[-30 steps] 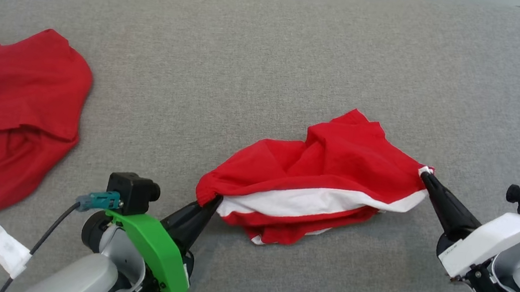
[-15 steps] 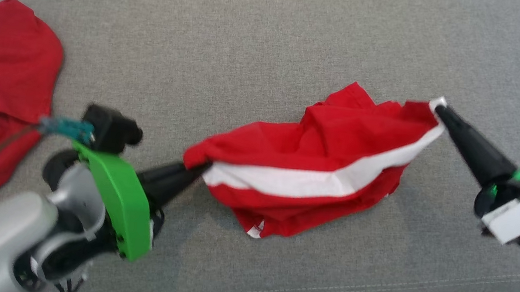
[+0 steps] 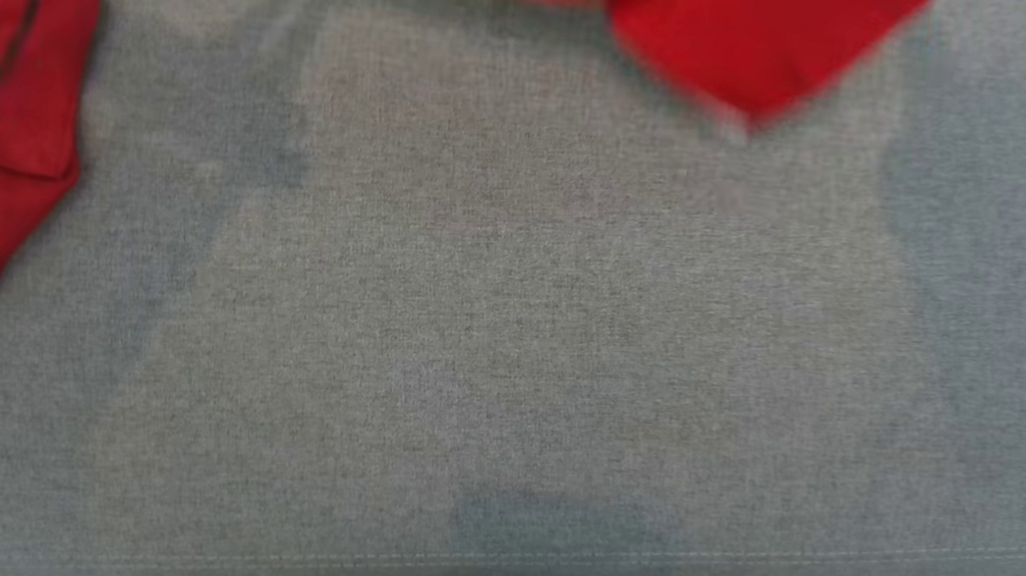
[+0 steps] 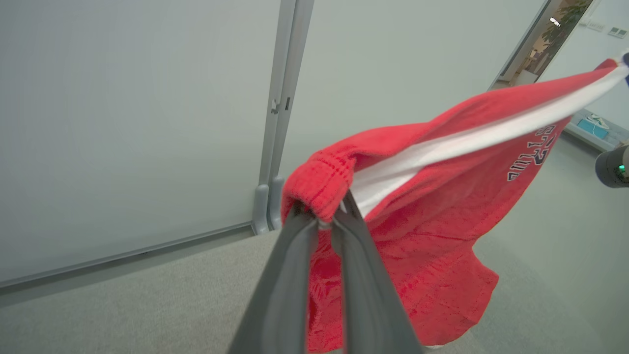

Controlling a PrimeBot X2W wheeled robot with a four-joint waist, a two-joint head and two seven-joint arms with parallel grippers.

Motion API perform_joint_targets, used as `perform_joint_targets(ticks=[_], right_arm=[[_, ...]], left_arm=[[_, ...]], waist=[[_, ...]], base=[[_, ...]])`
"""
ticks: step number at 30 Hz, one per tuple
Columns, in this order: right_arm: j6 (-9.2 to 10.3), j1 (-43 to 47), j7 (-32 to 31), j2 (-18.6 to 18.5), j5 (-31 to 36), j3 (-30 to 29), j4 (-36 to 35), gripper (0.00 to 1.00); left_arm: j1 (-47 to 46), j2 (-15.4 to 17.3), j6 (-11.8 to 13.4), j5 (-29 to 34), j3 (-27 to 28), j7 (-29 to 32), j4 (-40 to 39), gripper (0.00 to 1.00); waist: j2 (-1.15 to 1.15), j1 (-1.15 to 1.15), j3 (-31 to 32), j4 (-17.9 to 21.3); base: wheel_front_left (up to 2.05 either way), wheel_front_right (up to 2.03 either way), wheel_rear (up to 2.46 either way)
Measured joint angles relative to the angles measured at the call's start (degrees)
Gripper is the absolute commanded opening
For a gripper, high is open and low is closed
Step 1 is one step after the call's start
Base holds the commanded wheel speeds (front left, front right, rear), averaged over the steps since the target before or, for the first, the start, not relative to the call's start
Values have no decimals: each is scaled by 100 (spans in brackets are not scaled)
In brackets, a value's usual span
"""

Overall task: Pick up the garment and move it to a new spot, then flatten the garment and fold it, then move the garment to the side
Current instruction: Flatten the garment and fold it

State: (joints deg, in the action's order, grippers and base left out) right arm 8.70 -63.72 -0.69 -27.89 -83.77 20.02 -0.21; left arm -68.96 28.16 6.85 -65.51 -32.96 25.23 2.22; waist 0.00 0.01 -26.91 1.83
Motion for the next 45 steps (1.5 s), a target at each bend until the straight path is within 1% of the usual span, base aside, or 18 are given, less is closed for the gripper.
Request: perform_joint_targets(ticks=[2, 5, 8, 9, 11, 13, 16, 18, 19, 20, 21, 24, 27, 30, 34, 37, 39, 45], right_arm=[[-22, -614, 303, 232, 177, -193, 219, 0], [-81, -1313, 641, 355, 616, -287, 623, 0], [-108, -1555, 838, 435, 778, -292, 737, 0], [-108, -1555, 847, 453, 779, -238, 701, 0], [-111, -1443, 890, 466, 793, -81, 595, 0], [-137, -940, 984, 461, 824, 99, 554, 0], [-404, 538, 1161, 605, 695, 288, 780, 0], [-587, 1565, 1233, 714, 658, 526, 1012, 0], [-630, 1994, 1301, 786, 564, 508, 1089, 0], [-748, 2296, 1358, 770, 538, 503, 1072, 0], [-833, 2436, 1393, 750, 517, 456, 1038, 0], [-1004, 2794, 1433, 720, 399, 404, 1047, 0], [-1184, 3314, 1456, 716, 297, 305, 1050, 0], [-1325, 3761, 1461, 747, 155, 151, 1059, 0], [-1374, 4475, 1460, 758, -122, -165, 1040, 0], [-1413, 5083, 1460, 689, -240, -342, 971, 0], [-1425, 5484, 1459, 617, -353, -404, 925, 0], [-1475, 6505, 1446, 472, -566, -582, 869, 0]], left_arm=[[-520, -313, 0, 289, 258, -419, 126, 0], [-1122, -569, 0, 773, 339, -904, 176, 0], [-1278, -829, 0, 879, 343, -1284, 185, 0], [-1252, -884, -12, 880, 246, -1318, 183, 0], [-1029, -876, -163, 972, -43, -1403, 193, 0], [-452, -788, -409, 1076, -376, -1582, 274, 0], [875, -758, -541, 925, -565, -1897, 598, 0], [1697, -690, -636, 861, -683, -2094, 834, 0], [2006, -666, -671, 853, -721, -2240, 902, 0], [2164, -611, -745, 864, -740, -2385, 899, 0], [2240, -569, -789, 861, -760, -2441, 909, 0], [2579, -561, -847, 772, -767, -2635, 954, 0], [2969, -546, -965, 615, -788, -2792, 982, 0], [3320, -558, -1034, 535, -818, -2905, 1002, 0], [3742, -572, -1095, 455, -1027, -2914, 984, 0], [4067, -589, -1148, 402, -1229, -2882, 862, 0], [4308, -623, -1166, 280, -1281, -2888, 797, 0], [4936, -651, -1167, 193, -1462, -2905, 614, 0]], waist=[[0, 0, -160, -41], [0, 0, -406, -95], [0, 0, -654, -130], [0, 0, -737, -138], [0, 0, -903, -149], [0, 0, -1058, -155], [0, 2, -1223, -148], [0, 2, -1239, -121], [0, 1, -1222, -113], [0, 0, -1193, -106], [0, -1, -1153, -98], [0, 0, -989, -77], [0, 0, -767, -45], [0, 0, -537, -18], [0, 0, -230, -2], [0, 0, -13, -7], [0, -1, 116, -13], [0, -1, 411, 16]], base=[[0, 0, 0], [0, 0, 0], [0, 0, 0], [0, 0, 0], [0, 0, 0], [0, 0, 0], [0, 0, 0], [0, 0, 0], [0, 0, 0], [0, 0, 0], [0, 0, 0], [0, 0, 0], [0, 0, 0], [0, 0, 0], [0, 0, 0], [0, 0, 0], [0, 0, 0], [0, 0, 0]])
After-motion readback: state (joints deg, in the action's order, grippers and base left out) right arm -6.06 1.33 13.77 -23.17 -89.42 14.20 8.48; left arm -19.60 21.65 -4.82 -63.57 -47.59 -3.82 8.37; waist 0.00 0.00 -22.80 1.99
